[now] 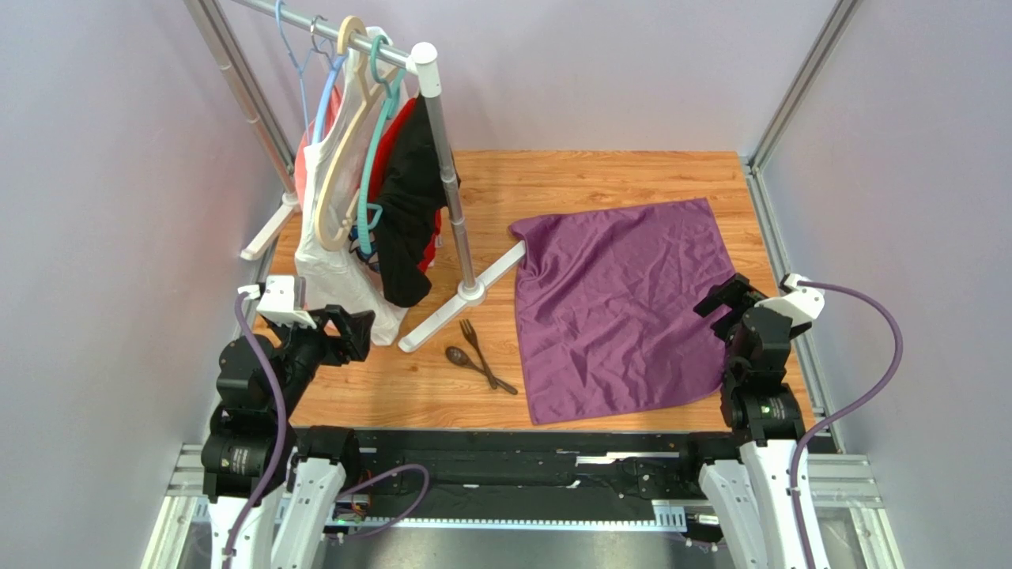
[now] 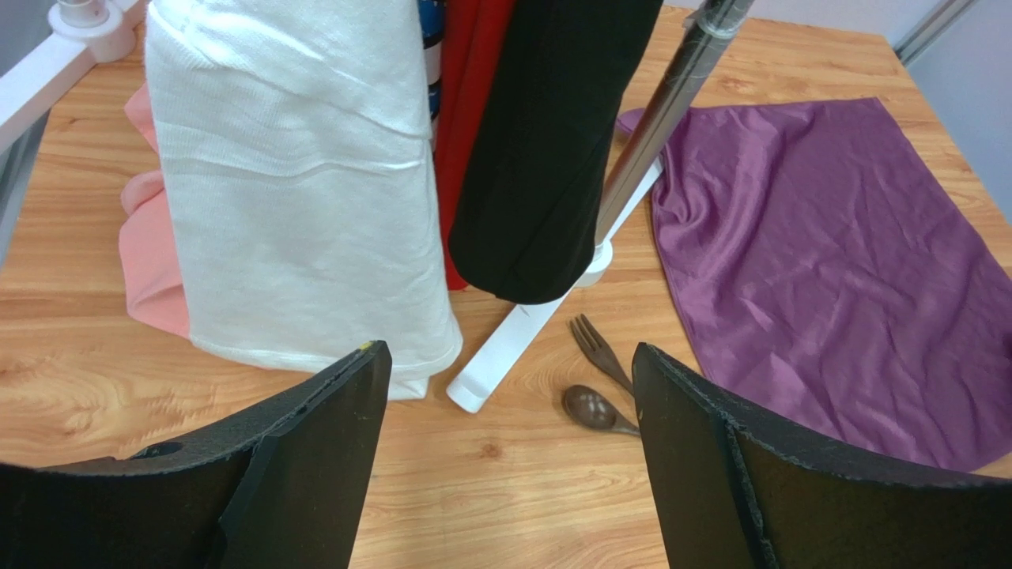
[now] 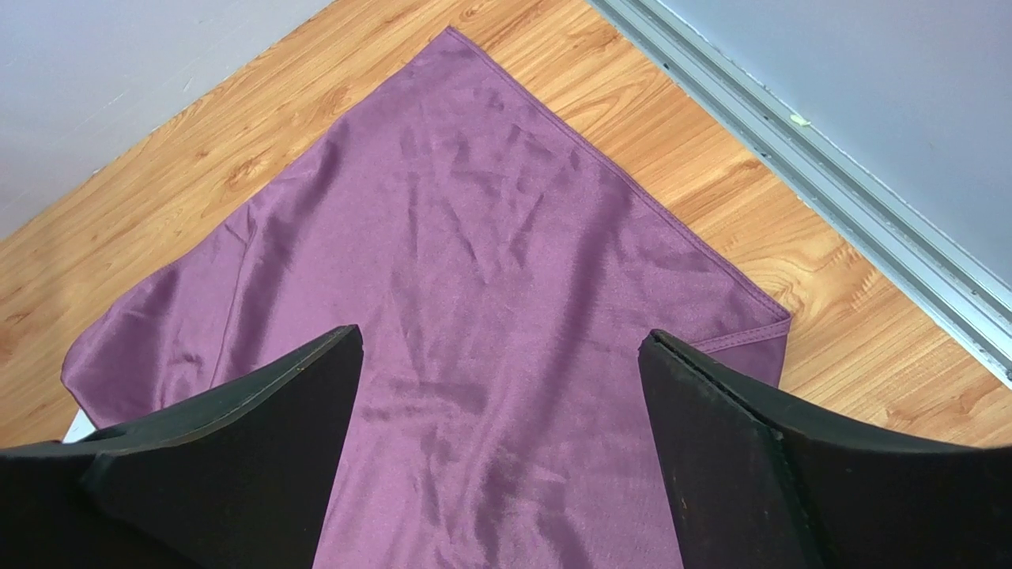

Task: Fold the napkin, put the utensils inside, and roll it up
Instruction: Flatten the napkin out

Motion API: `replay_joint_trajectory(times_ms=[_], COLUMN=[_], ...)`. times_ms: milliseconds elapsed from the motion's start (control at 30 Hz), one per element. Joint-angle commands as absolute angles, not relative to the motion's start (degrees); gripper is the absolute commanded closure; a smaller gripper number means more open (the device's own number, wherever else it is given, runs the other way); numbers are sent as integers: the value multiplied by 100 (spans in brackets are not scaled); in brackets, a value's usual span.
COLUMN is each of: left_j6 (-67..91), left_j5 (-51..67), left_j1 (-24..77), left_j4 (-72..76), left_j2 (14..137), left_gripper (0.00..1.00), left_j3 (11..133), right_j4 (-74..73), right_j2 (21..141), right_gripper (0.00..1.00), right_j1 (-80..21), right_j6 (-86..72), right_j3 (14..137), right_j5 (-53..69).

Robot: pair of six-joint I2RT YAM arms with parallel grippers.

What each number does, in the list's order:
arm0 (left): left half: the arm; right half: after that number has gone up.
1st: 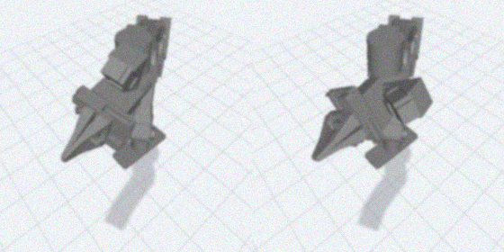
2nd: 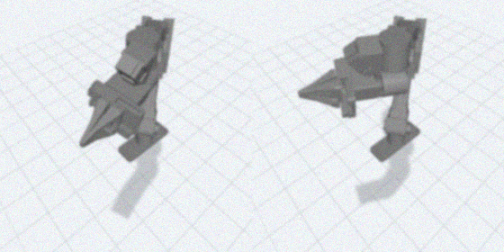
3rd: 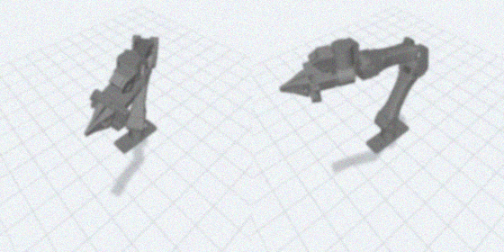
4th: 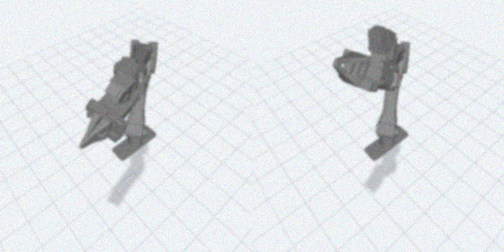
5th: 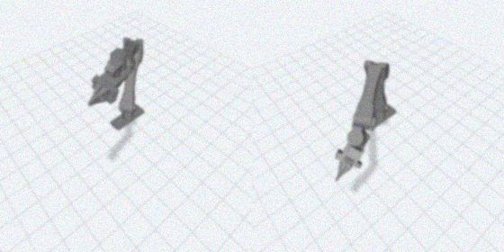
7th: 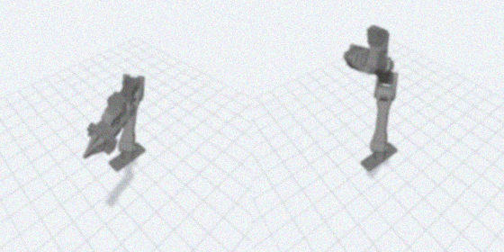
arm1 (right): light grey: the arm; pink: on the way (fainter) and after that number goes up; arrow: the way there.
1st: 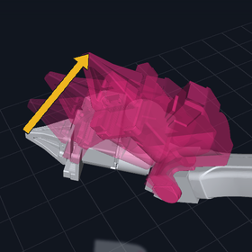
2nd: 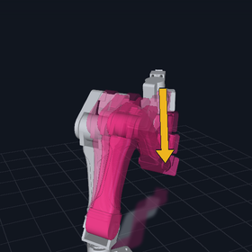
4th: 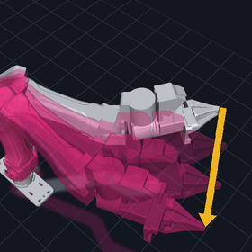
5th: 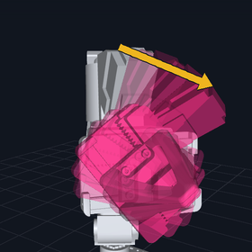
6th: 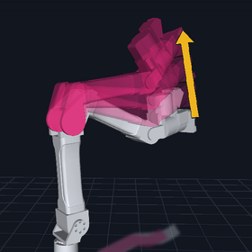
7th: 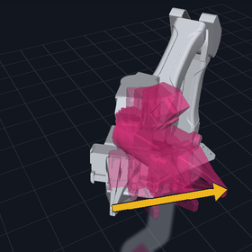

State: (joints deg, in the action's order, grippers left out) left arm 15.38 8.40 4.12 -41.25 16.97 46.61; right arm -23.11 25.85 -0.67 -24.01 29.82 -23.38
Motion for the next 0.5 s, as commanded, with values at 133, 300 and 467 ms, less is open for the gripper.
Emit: replay_joint_trajectory(times_ms=[133,300,467], left_j6=[1310,1632,2311], left_j5=[1186,1510,1865], left_j1=[422,422,623], left_j4=[-3851,-3806,-3349], left_j2=[1311,1379,1556], left_gripper=[20,23,27], left_j3=[4598,4527,4114], right_j4=[-2057,-1838,-1530], right_j2=[3022,3664,4970], right_gripper=[11,14,15], right_j1=[-53,-53,-53], right_j6=[-2461,-2434,-2478], right_j3=[3190,3331,3577], right_j5=[-1874,-1143,-774])
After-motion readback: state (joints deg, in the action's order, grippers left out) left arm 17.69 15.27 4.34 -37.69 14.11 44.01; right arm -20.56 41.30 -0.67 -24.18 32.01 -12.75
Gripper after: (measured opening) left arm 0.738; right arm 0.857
